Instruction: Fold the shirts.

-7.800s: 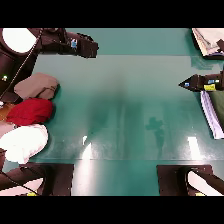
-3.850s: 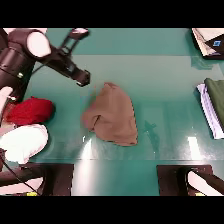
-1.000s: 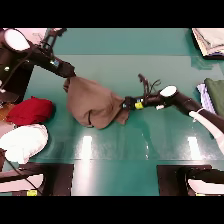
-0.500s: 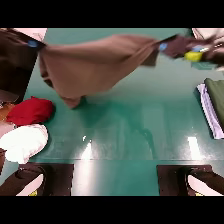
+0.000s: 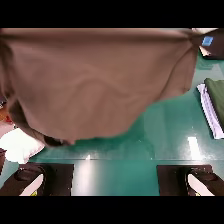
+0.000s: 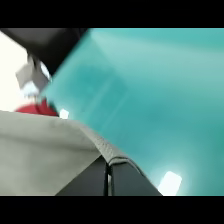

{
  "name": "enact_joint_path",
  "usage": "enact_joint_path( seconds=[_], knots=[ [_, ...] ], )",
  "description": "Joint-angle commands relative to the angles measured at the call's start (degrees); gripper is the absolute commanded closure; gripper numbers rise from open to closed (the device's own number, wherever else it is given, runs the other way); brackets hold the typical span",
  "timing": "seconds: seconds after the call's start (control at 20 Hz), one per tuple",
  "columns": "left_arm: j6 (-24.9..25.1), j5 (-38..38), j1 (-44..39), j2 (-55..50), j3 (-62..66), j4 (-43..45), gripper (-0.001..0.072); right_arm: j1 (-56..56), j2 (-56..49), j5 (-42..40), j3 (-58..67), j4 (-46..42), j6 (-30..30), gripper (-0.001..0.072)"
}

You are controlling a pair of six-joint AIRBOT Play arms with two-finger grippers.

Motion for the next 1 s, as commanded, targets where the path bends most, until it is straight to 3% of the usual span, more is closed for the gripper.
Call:
enact_joint_path(
  seconds=[0.0, 0.15, 0.25, 0.5, 0.55, 0.6, 0.65, 0.95],
  knots=[
    [0.76, -1.31, 0.04, -5.42, -9.33, -2.64, 0.0681, -0.13, -3.15, 5.73, -6.03, -1.57, 3.3, 0.0698],
    [3.02, -0.68, 0.04, -14.43, -20.98, -2.62, 0.0681, -0.13, -8.7, 3.96, -15.54, -1.6, 1.44, 0.0698],
    [3.8, 3.67, 0.04, -21.77, -26.53, -2.62, 0.0681, -0.13, -13.11, -1.31, -21.14, -1.6, -1.51, 0.0698],
    [4.7, 15.32, 0.04, -36.35, -28.39, -2.93, 0.0679, -0.15, -21.81, -12.07, -25.79, -1.55, -2.75, 0.0698],
    [4.72, 16.06, 0.07, -37.05, -28.41, -2.86, 0.0553, -0.15, -22.95, -12.04, -25.38, -1.57, -2.78, 0.0698],
    [4.72, 16.28, 0.07, -37.07, -28.33, -2.82, 0.0273, -0.26, -23.63, -12.0, -24.85, -1.55, -2.78, 0.0698],
    [4.74, 15.43, 0.07, -37.03, -27.52, -2.43, 0.0084, -0.26, -23.76, -11.98, -24.35, -1.66, -2.8, 0.0698],
    [3.15, -1.09, 5.77, -36.52, -16.87, 0.74, 0.0083, -2.43, -23.52, -5.33, -16.83, -1.84, -4.92, 0.0698]
  ],
)
